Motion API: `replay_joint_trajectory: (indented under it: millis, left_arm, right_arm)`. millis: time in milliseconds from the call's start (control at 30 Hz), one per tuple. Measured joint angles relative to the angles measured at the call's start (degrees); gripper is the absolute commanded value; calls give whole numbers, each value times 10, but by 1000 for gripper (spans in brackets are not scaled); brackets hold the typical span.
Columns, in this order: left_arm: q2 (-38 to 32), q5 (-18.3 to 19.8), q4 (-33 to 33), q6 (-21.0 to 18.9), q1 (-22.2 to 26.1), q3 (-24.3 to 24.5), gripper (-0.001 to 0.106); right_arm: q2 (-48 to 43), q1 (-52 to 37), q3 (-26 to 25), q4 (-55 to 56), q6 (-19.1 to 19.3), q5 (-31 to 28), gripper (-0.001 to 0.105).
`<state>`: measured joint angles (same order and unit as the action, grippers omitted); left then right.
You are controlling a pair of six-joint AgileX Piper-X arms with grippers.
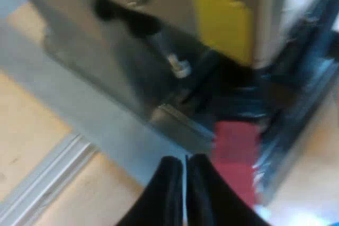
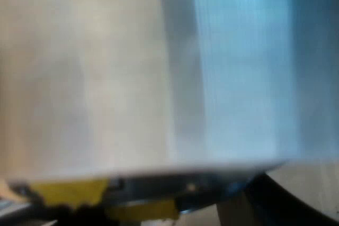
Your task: Put the handle in the coffee machine
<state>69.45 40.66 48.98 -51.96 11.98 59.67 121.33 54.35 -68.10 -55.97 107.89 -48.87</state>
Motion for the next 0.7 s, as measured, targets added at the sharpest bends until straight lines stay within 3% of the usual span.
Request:
replay_joint_trajectory:
  millis: [67,267,700]
  left_arm:
    - [14,-31,-14,0,-7,0,1]
    - [61,-52,-6,-1,-39,0,1]
    - [68,-54,83,17,-66,12,1]
  right_arm:
    - [0,0,0,-1,0,0,36]
    - [0,0,0,-3,1,0,36]
    - [0,1,1,-4,14,-7,36]
